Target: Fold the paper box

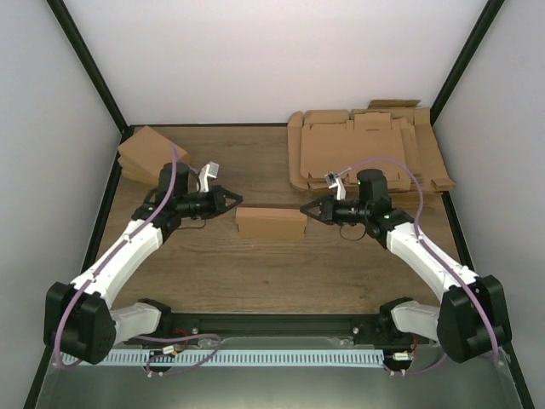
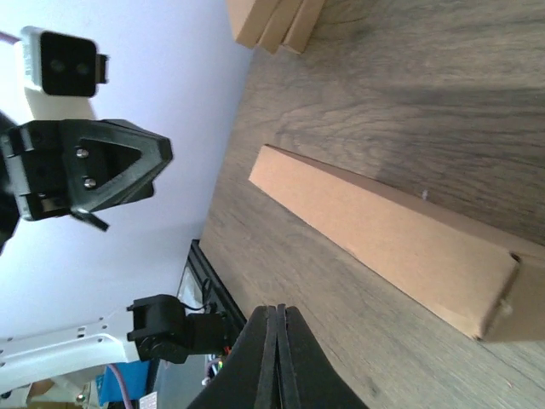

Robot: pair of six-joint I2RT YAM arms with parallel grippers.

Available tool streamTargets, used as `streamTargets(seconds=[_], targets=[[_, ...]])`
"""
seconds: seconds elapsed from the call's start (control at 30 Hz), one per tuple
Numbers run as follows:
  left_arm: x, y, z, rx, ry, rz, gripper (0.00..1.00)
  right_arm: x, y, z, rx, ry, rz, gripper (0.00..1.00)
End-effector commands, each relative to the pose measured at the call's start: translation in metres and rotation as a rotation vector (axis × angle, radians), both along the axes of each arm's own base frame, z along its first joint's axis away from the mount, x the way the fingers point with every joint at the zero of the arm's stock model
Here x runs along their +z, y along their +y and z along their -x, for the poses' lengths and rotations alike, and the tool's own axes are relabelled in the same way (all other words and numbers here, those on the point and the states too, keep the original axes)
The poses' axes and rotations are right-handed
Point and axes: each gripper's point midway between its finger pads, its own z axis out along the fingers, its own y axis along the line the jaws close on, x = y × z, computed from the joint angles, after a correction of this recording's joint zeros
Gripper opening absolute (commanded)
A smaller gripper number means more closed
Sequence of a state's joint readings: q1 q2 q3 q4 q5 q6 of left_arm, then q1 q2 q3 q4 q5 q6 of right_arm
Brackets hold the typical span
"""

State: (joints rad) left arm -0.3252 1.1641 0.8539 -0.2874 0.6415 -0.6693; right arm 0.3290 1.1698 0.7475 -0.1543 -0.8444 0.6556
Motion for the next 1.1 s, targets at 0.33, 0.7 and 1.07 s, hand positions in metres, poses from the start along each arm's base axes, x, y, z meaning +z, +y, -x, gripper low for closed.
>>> streamTargets(seconds=[0.33,0.7,1.07], targets=[[-0.015,-0.049,0.003,-0.232,-0.022,0.105,0.04,0.003,0.047,-0.011,0.124,0.010,-0.076,0.01],[-0.019,-0.054,-0.009,-0.252,-0.005,0.069,0.04,0.014,0.065,-0.034,0.156,0.001,-0.067,0.01],[-0.122,-0.046,-0.003,-0.216,0.219,-0.025,0.04,-0.094,0.063,-0.029,0.177,0.211,0.045,0.01]])
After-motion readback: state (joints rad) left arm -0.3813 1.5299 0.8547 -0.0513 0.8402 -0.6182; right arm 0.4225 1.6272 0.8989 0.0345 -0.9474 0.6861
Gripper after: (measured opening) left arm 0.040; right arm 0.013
